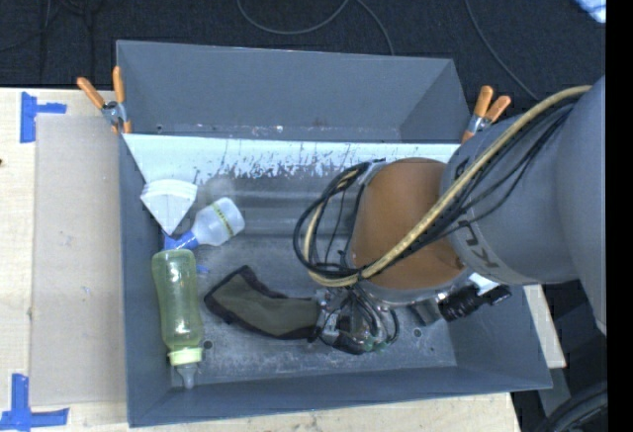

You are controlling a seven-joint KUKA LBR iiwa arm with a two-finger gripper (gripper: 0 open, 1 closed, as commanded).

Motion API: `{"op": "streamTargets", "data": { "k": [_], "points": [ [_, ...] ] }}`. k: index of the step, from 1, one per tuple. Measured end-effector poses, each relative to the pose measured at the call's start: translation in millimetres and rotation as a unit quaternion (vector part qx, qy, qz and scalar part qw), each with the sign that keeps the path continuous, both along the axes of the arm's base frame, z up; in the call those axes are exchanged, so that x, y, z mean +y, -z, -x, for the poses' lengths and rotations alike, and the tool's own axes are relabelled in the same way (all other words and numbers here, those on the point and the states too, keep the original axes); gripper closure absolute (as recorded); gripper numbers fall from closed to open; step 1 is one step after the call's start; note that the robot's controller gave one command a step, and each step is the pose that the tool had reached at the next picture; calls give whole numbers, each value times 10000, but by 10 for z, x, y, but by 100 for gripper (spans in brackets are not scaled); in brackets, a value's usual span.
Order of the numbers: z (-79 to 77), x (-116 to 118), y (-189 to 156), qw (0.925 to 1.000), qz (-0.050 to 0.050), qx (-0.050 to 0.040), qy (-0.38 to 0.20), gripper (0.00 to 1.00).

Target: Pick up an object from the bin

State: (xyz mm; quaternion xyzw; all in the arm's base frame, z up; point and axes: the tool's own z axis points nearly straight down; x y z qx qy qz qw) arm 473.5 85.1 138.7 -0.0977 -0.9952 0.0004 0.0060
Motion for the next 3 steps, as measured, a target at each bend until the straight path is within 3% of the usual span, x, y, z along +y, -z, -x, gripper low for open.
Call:
{"op": "streamTargets", "data": {
  "k": [3],
  "points": [
    [-3, 1, -331, 10000, -2, 3, -21, 100]
  ]
}}
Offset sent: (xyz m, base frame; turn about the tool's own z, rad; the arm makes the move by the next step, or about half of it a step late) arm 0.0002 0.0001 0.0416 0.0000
